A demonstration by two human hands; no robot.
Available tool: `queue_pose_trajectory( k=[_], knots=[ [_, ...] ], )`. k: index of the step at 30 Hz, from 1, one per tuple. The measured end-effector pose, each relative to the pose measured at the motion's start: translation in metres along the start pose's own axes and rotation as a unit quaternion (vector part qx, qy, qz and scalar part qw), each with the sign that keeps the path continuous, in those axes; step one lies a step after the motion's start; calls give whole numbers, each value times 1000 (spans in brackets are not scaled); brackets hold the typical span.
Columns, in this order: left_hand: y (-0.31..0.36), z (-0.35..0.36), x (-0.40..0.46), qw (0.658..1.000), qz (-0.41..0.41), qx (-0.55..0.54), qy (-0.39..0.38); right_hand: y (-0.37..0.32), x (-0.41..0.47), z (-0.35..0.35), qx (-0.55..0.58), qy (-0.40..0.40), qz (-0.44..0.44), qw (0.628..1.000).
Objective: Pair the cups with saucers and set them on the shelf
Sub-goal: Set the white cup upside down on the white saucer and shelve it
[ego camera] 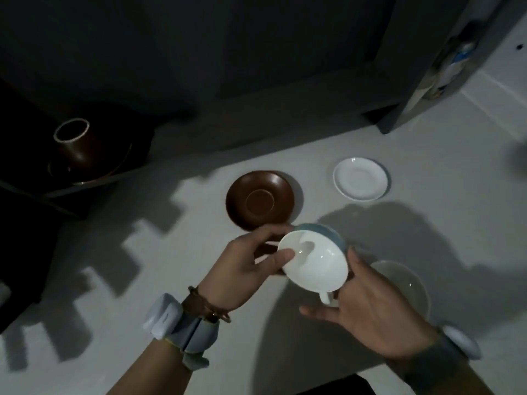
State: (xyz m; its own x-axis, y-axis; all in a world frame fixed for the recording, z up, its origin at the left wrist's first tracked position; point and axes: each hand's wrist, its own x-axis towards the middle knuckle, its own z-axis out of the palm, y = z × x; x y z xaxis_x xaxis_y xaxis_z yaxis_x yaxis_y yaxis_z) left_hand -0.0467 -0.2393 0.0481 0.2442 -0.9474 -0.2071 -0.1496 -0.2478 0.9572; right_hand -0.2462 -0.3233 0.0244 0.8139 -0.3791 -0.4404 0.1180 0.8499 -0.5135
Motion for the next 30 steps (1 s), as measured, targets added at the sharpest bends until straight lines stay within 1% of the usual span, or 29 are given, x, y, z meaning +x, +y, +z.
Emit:
queue_pose_trajectory(
  k=[2, 4, 5, 6, 7, 8, 9, 10, 11, 12, 13, 14, 15, 16, 18, 23, 26, 30],
  knots=[
    [18, -2, 24, 997, 58, 52, -10, -24, 1, 1, -38, 6, -63, 997],
    [35, 4, 59, 990, 92, 96, -44, -57, 4, -8, -98, 46, -138, 984],
    [38, 5, 70, 988, 98, 103, -54, -68, 6, -8, -138, 68, -176, 972],
    [41, 9, 84, 988, 104, 99, -62, -81, 8, -11, -200, 88, -219, 951],
    [42, 13, 93, 991, 95, 78, -58, -90, 10, -12, -286, 101, -257, 918],
    [43, 19, 105, 996, 65, 29, -51, -99, 15, -17, -370, 111, -287, 876],
    [45, 28, 118, 998, 32, -22, -40, -108, 21, -23, -438, 128, -305, 836],
    [46, 38, 130, 998, 9, -48, -26, -114, 28, -31, -494, 150, -318, 795],
    [46, 48, 141, 1000, 7, -26, -1, -118, 37, -40, -543, 171, -332, 752],
    [45, 57, 152, 999, 18, 38, 21, -121, 46, -49, -583, 188, -347, 710],
    [44, 65, 161, 993, 24, 106, 39, -123, 55, -59, -612, 200, -358, 677],
    [43, 73, 170, 985, 26, 162, 55, -125, 62, -69, -625, 207, -363, 659],
    [41, 80, 178, 979, 24, 193, 62, -125, 69, -78, -628, 214, -360, 655],
    [37, 86, 186, 977, 18, 203, 62, -127, 75, -87, -626, 219, -353, 660],
    [28, 94, 200, 976, 3, 210, 56, -128, 85, -102, -625, 219, -342, 667],
    [12, 101, 216, 976, -12, 213, 50, -130, 102, -124, -644, 221, -325, 657],
    [6, 103, 219, 972, 10, 227, 57, -131, 107, -131, -656, 223, -311, 650],
    [0, 105, 225, 962, 36, 264, 63, -131, 113, -134, -658, 224, -305, 651]
  ],
)
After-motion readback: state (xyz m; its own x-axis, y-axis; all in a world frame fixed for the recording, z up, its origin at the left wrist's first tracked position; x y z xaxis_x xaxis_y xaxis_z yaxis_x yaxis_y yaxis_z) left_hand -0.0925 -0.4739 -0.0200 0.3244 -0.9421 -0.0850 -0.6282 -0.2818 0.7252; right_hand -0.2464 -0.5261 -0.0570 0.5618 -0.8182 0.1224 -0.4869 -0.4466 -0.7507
